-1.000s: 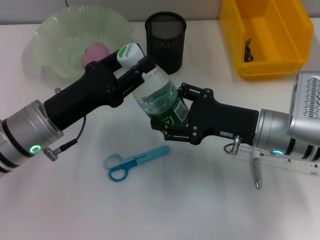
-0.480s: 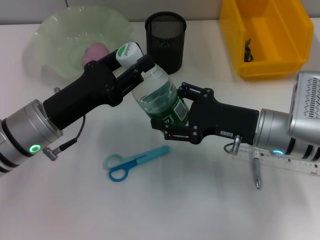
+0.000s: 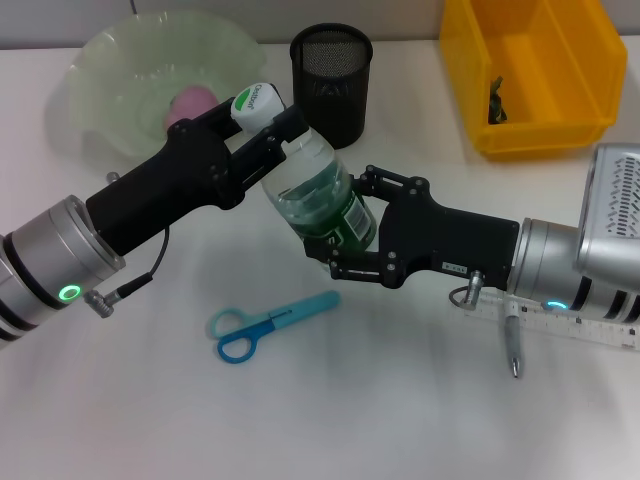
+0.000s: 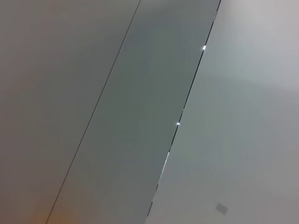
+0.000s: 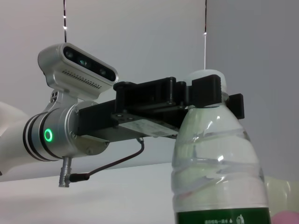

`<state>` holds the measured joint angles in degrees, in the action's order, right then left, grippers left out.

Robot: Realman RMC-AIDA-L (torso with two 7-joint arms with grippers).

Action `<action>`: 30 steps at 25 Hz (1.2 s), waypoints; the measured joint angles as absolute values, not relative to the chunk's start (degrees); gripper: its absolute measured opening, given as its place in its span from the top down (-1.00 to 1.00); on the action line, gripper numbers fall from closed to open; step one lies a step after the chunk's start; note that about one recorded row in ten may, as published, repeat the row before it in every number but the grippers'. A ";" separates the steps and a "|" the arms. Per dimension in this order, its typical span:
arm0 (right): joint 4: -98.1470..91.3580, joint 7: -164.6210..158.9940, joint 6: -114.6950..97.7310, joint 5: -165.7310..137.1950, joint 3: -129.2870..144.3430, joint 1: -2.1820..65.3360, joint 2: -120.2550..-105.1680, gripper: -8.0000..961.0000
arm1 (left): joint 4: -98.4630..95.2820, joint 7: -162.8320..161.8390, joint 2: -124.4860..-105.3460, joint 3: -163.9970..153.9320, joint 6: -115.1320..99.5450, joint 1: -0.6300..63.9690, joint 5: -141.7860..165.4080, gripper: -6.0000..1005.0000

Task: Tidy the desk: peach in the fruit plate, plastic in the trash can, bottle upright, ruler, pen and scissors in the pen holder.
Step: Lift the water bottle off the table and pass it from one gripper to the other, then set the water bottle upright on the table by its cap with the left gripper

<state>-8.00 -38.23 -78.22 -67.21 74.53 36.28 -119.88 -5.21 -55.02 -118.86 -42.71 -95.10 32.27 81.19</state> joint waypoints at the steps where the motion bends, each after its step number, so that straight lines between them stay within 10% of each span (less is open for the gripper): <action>1: -7.99 -38.23 -78.22 -67.21 74.50 36.25 -119.88 -0.66 | -5.34 -55.02 -118.82 -42.71 -95.03 32.31 81.20 0.08; 30: -9.04 -38.23 -76.61 -67.09 73.03 34.52 -119.88 -0.66 | -12.25 -55.02 -118.64 -40.10 -91.20 29.92 81.21 0.05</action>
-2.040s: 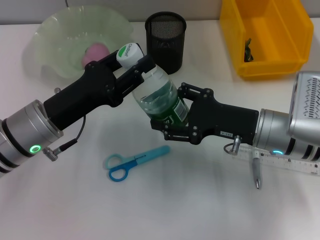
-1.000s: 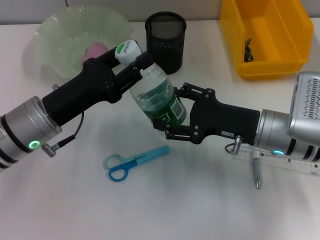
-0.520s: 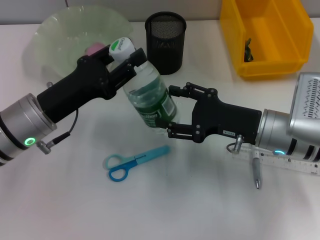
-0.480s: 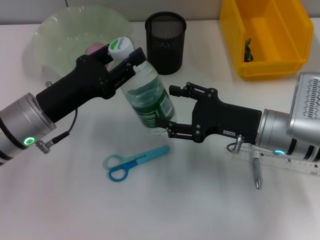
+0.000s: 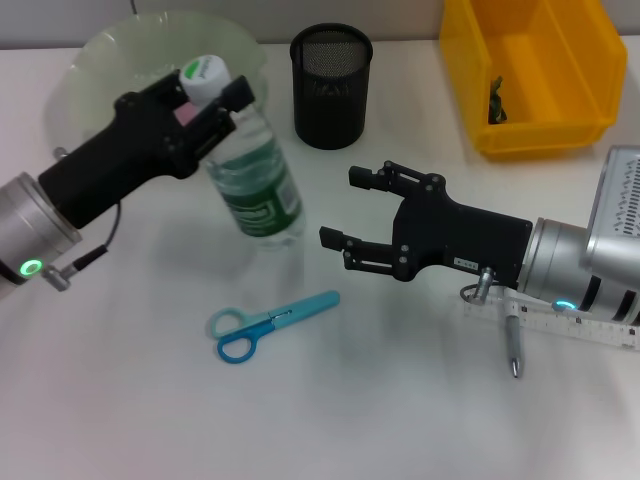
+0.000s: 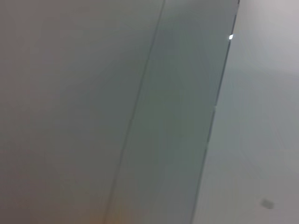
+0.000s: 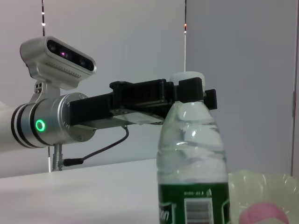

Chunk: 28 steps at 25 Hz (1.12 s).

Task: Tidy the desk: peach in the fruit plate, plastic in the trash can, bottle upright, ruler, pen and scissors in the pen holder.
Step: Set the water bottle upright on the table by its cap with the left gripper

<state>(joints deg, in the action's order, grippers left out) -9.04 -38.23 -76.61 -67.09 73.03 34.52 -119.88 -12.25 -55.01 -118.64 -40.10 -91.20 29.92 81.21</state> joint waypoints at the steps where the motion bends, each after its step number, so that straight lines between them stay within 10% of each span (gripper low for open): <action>1: -9.00 -38.23 -76.15 -67.09 73.02 34.30 -119.88 -0.66 | -13.12 -54.77 -118.61 -39.55 -90.89 29.44 81.20 0.05; 28: -7.96 -41.11 -72.69 -67.74 73.68 33.89 -119.79 -0.66 | -21.43 -46.81 -118.39 -34.78 -81.29 24.57 81.11 0.01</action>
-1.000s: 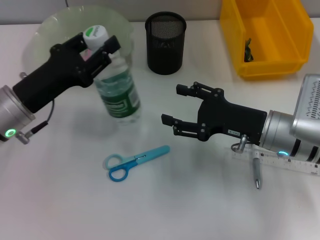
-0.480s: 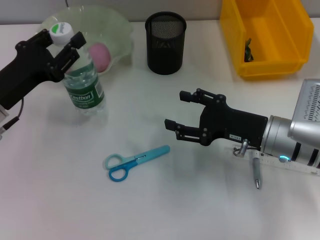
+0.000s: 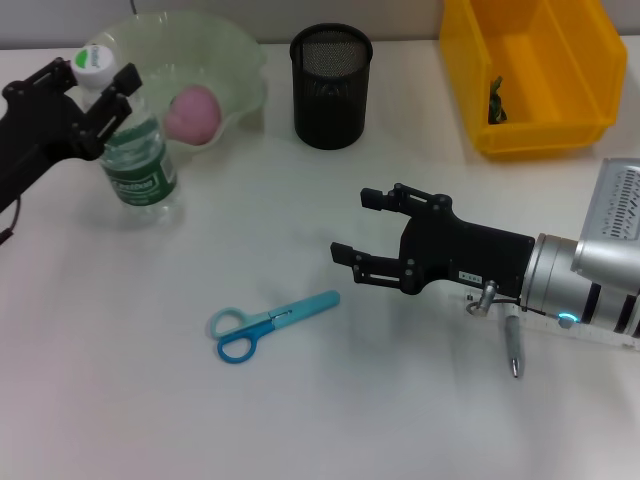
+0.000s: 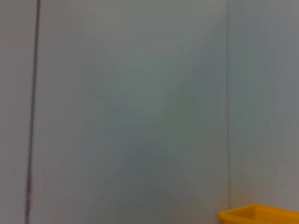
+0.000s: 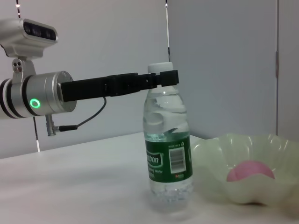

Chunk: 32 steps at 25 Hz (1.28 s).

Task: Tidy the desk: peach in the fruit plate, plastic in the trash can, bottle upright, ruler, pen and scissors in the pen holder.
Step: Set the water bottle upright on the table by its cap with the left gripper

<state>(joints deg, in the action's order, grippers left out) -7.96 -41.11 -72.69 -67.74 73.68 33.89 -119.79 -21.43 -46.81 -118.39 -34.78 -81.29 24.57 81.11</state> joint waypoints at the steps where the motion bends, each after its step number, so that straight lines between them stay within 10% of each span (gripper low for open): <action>1: -7.94 -41.11 -72.60 -67.74 73.68 33.89 -119.79 -0.66 | -22.15 -47.03 -118.29 -34.66 -80.45 24.24 81.11 0.01; 32: -7.91 -41.13 -72.33 -68.38 73.65 33.93 -119.79 -0.66 | -23.86 -46.84 -118.21 -31.49 -73.65 23.12 81.09 -0.03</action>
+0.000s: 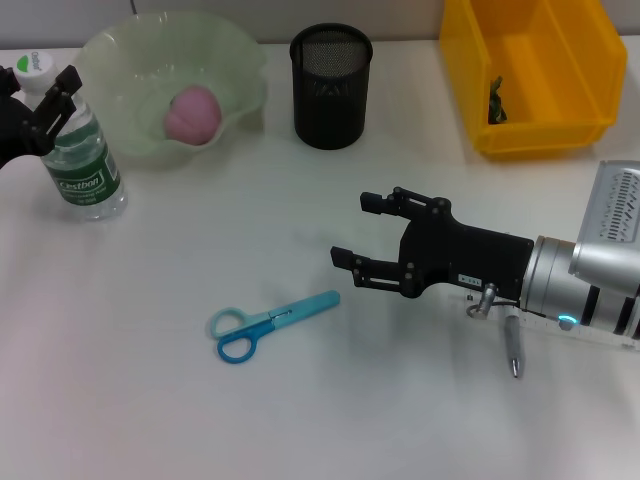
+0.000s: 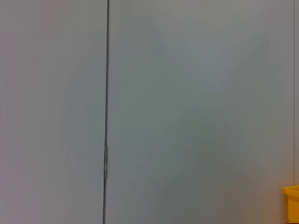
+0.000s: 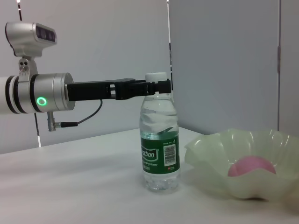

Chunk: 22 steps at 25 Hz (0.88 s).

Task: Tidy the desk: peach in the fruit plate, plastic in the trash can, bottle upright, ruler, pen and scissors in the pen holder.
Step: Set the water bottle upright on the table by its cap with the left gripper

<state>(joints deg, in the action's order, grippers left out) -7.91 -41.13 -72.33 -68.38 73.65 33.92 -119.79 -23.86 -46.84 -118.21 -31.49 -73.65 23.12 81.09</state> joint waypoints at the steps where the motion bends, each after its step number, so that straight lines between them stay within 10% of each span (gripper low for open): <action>1: -7.91 -41.13 -72.33 -68.38 73.65 33.93 -119.79 -0.66 | -23.86 -46.84 -118.21 -31.46 -73.64 23.13 81.08 -0.03; 22: -7.91 -41.13 -72.33 -68.38 73.66 33.83 -119.88 -0.66 | -23.59 -46.75 -118.31 -31.69 -72.98 23.44 81.03 -0.06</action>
<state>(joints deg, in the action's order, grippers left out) -7.91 -41.13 -72.33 -68.38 73.66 33.83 -119.88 -23.59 -46.75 -118.31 -31.69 -72.98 23.44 81.03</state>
